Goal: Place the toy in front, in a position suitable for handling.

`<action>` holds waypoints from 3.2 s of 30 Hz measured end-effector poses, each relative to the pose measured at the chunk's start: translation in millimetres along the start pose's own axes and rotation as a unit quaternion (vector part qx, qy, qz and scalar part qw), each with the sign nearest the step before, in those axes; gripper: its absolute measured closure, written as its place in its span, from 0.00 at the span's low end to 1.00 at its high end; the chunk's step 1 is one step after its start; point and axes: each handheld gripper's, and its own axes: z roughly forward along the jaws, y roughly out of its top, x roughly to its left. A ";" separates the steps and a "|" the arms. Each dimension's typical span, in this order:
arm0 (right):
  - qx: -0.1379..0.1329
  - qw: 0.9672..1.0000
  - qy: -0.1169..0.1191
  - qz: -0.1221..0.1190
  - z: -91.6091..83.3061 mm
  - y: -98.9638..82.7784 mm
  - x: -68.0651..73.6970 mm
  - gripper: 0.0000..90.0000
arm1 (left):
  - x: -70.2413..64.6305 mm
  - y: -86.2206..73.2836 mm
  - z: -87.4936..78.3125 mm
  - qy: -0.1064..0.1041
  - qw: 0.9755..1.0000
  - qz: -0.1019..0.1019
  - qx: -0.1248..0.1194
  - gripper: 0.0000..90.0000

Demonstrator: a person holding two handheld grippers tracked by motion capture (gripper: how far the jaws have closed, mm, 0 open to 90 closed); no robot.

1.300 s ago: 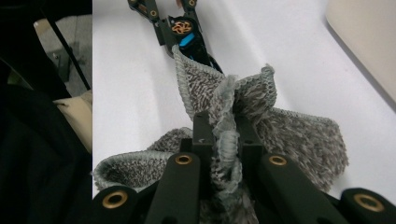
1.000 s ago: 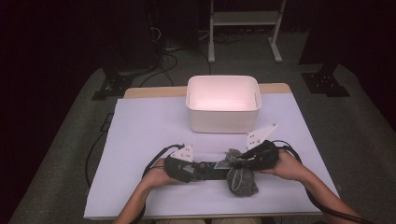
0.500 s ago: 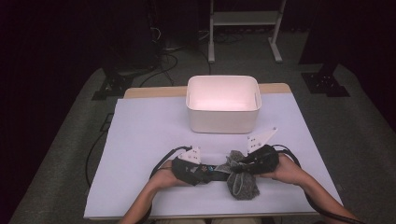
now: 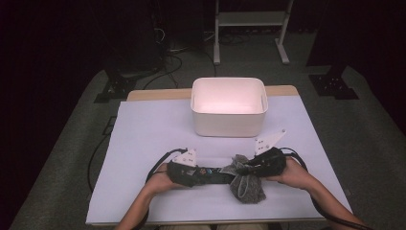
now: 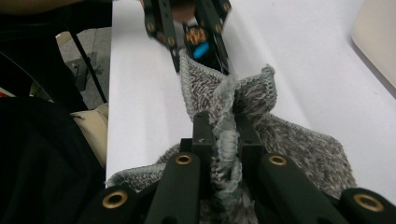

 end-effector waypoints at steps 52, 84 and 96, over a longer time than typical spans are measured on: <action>0.007 0.999 -0.029 0.019 -20.5 -16.7 -1.8 0.91 | 0.4 -6.9 2.6 -0.013 1.000 0.001 0.003 0.72; 0.026 1.000 -0.001 -0.017 17.9 10.9 0.2 0.91 | -2.3 -11.4 16.2 -0.022 1.000 -0.016 0.010 0.71; -0.029 0.999 -0.004 0.016 11.8 3.0 -6.2 0.91 | -2.4 6.0 -13.2 -0.005 1.000 -0.008 -0.008 0.74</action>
